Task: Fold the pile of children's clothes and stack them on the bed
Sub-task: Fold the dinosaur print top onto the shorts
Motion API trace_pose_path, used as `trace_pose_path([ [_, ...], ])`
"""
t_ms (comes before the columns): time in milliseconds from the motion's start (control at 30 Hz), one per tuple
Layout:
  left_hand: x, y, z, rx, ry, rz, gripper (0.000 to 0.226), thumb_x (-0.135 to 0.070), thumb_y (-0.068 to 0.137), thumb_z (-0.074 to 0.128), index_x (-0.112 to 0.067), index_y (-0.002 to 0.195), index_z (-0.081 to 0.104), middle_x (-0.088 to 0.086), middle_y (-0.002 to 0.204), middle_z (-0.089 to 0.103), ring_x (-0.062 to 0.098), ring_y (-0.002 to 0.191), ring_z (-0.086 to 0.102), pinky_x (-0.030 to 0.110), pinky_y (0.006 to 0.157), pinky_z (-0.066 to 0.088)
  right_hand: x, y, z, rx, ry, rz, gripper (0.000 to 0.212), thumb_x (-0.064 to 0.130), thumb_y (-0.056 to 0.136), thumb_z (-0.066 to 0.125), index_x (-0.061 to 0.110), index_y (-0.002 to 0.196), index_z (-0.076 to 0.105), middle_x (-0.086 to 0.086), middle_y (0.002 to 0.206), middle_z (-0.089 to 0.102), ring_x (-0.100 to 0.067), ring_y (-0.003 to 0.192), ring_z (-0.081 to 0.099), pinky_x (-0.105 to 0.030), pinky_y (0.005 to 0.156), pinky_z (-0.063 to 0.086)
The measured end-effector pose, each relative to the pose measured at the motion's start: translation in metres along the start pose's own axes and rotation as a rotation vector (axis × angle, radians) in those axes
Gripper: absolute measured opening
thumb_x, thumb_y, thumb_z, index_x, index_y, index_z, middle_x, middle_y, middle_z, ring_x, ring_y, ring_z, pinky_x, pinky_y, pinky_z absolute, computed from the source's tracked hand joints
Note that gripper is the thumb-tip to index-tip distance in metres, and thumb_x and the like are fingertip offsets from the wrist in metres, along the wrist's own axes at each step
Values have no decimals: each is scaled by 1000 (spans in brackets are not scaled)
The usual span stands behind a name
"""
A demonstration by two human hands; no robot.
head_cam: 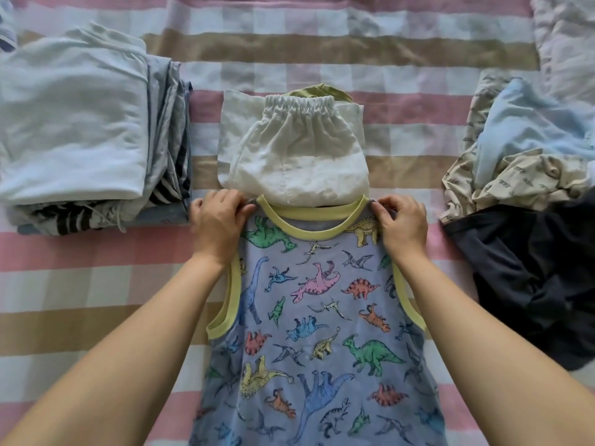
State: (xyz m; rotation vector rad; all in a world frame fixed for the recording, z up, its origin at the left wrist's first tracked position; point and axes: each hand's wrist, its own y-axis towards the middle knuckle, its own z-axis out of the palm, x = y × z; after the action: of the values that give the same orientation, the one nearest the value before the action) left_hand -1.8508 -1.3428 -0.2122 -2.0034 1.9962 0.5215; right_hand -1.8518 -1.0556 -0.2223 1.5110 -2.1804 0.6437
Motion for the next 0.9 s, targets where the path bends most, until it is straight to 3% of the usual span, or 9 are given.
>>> trace_pose_path([
  [100,-1,-3,1,20,-19,-58,25,-30,85,63,-7,87,56,10,89,58,25,87,48,31,77,27,0,-2,-3,32,-28,23,22,29,89,59,14,103,66,-11,106,63,-29,104,48,-30,80,31],
  [200,-5,-30,-8,-25,-190,-139,29,-26,88,60,-1,103,55,15,99,54,27,93,43,24,78,28,-3,-31,-20,-28,62,49,29,27,87,60,13,114,60,-10,113,59,-28,109,46,-34,94,32],
  [267,-6,-66,-16,-47,-299,-203,29,-23,91,56,1,108,54,17,103,53,26,96,44,26,83,33,-14,-69,-32,-77,104,95,31,23,86,62,10,115,58,-11,114,58,-29,109,45,-38,96,33],
  [367,-1,-132,-25,9,-398,-336,25,-24,91,54,-4,104,58,14,106,51,26,96,51,35,83,45,-43,-137,-43,-67,85,228,31,20,87,62,8,116,58,-12,113,57,-28,107,46,-32,89,34],
  [500,9,-191,-29,86,-390,-410,18,-17,82,66,-5,96,63,8,102,51,21,93,50,11,80,40,-70,-193,-46,-13,35,327,26,19,89,60,8,113,61,-13,108,58,-29,105,47,-31,84,35],
  [733,21,-185,-30,42,-436,-562,8,-8,88,58,-12,83,54,-1,74,55,19,70,49,25,58,37,-74,-183,-44,35,-51,397,20,28,91,54,11,99,62,-8,105,60,-28,103,50,-35,81,38],
  [900,27,-178,-31,-13,-437,-623,9,-7,87,59,-12,86,52,3,80,55,19,75,50,28,67,37,-80,-178,-47,-22,13,405,14,22,93,51,11,91,60,-11,99,61,-24,90,53,-30,72,38],
])
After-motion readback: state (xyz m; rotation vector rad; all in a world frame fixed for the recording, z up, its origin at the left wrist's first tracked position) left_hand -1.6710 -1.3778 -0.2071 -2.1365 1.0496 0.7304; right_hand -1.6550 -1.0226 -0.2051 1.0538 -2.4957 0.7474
